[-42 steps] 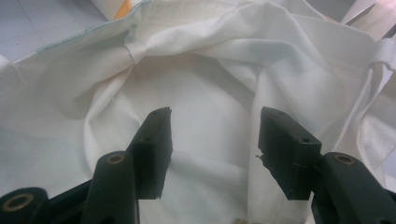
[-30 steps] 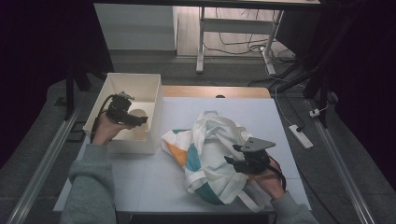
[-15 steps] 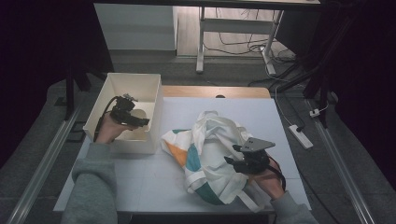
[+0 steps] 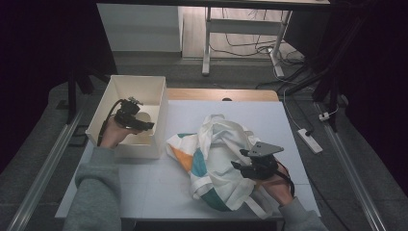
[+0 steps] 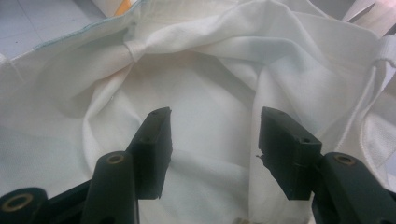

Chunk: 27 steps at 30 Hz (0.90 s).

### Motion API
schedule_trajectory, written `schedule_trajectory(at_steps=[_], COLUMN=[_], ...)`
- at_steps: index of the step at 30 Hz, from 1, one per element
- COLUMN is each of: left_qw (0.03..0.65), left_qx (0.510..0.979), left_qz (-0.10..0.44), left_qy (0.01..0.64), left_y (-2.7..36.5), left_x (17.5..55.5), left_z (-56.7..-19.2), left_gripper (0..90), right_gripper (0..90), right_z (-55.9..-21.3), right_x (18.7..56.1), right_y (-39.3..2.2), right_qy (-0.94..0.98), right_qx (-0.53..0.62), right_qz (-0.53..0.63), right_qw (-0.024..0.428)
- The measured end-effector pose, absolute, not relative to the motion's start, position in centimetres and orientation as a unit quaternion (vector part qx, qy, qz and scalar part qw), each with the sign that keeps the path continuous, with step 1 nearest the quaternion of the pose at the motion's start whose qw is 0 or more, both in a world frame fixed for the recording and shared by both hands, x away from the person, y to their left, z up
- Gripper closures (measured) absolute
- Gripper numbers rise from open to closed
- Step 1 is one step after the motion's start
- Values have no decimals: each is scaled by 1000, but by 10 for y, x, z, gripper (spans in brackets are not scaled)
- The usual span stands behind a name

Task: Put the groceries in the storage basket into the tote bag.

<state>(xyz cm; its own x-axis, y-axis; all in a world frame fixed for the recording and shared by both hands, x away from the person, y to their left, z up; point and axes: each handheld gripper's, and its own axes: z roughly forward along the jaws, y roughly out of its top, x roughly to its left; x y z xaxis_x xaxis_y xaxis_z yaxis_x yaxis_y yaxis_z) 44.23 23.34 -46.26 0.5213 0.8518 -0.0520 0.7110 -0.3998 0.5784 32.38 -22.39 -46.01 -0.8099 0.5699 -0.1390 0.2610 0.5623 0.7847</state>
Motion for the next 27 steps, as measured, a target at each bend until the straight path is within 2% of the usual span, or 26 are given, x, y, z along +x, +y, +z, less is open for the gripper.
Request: schedule_trajectory(at_steps=[27], left_qw=[464], left_qx=[736], left_qz=[200], left_qy=[451], left_y=[242], left_x=[398], left_z=[-396], left_gripper=[193], right_gripper=[446], right_z=[-457], right_x=[322], right_y=[-225], right_qy=[858], right_qx=[238], right_qz=[409], right_qw=[202])
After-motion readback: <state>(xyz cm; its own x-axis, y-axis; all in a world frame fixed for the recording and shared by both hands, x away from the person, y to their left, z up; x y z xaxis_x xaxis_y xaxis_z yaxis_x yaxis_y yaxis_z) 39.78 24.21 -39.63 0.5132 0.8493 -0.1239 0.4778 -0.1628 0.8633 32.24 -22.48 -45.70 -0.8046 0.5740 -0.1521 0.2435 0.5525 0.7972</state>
